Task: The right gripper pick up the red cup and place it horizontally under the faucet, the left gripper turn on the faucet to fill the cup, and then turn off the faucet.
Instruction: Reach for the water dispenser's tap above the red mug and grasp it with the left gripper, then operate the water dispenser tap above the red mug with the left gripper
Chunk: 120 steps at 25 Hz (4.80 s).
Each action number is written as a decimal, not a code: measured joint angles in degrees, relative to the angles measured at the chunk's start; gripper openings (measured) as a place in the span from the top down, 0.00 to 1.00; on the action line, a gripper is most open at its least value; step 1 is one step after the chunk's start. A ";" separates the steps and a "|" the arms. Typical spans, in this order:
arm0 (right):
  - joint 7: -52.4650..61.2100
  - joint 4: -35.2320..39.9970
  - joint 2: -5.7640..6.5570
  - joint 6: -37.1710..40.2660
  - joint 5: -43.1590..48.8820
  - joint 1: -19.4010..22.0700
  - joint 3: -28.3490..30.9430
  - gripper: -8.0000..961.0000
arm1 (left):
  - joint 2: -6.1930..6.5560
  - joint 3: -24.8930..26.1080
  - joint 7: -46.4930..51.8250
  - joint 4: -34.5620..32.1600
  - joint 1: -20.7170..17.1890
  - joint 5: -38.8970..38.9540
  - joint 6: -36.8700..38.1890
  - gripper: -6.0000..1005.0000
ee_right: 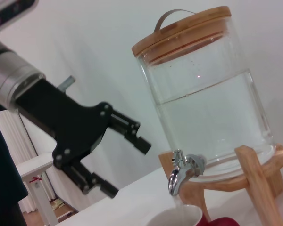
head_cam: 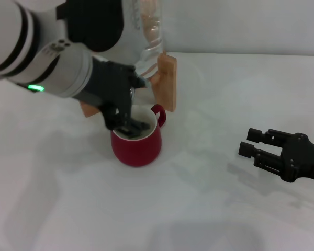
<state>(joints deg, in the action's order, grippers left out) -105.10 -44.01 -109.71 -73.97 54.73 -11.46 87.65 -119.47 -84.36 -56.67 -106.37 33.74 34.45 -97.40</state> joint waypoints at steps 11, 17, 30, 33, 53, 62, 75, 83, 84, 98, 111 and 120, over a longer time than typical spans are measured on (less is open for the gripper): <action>0.12 0.20 0.07 -0.80 0.03 0.80 -0.03 0.50 | 0.13 0.02 0.55 0.44 -2.90 -0.61 0.26 0.19; 0.02 0.25 0.12 -1.47 0.03 1.48 -0.03 0.50 | 0.12 -0.07 0.81 1.05 -2.85 -1.15 0.65 0.19; -0.13 0.35 0.04 -1.49 0.02 1.54 -0.03 0.50 | 0.11 -0.10 1.27 1.25 -2.35 -3.45 1.26 0.19; -0.10 0.35 -0.02 -1.48 0.02 1.53 -0.03 0.50 | 0.11 -0.10 1.27 1.25 -2.32 -3.45 1.31 0.19; 0.16 0.33 -0.10 -1.16 -0.02 1.11 0.64 0.50 | 0.18 -2.39 0.95 4.91 -0.14 -5.03 4.28 0.19; 0.25 0.42 -0.23 -1.29 0.01 1.28 1.17 0.50 | 0.20 -2.43 0.70 6.44 1.38 -5.03 4.35 0.19; 0.26 0.69 -0.24 -1.36 0.03 1.25 1.29 0.50 | 0.12 -3.28 0.62 7.20 2.15 -5.00 4.74 0.19; 0.26 0.68 -0.24 -1.35 -0.02 1.35 1.38 0.50 | 0.11 -3.82 0.60 8.97 3.26 -5.00 5.18 0.19; 0.26 0.69 -0.24 -1.35 -0.03 1.35 1.38 0.50 | 0.11 -3.83 0.60 9.41 3.50 -5.01 5.28 0.19; 0.25 0.69 -0.32 -1.41 -0.11 1.42 2.22 0.50 | 0.21 -3.99 0.34 11.80 5.24 -6.02 6.77 0.19; 0.25 0.68 -0.32 -1.44 -0.06 1.43 2.17 0.50 | 0.11 -5.01 0.54 12.25 6.51 -6.47 7.29 0.19; 0.24 0.80 -0.24 -1.48 -0.06 1.67 2.24 0.50 | 0.02 -6.19 0.90 12.24 6.68 -6.45 7.41 0.19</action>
<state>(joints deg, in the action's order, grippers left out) -104.86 -43.21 -109.95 -75.45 54.67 -9.79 89.89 -119.44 -90.55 -55.77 -94.13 40.42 28.00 -89.99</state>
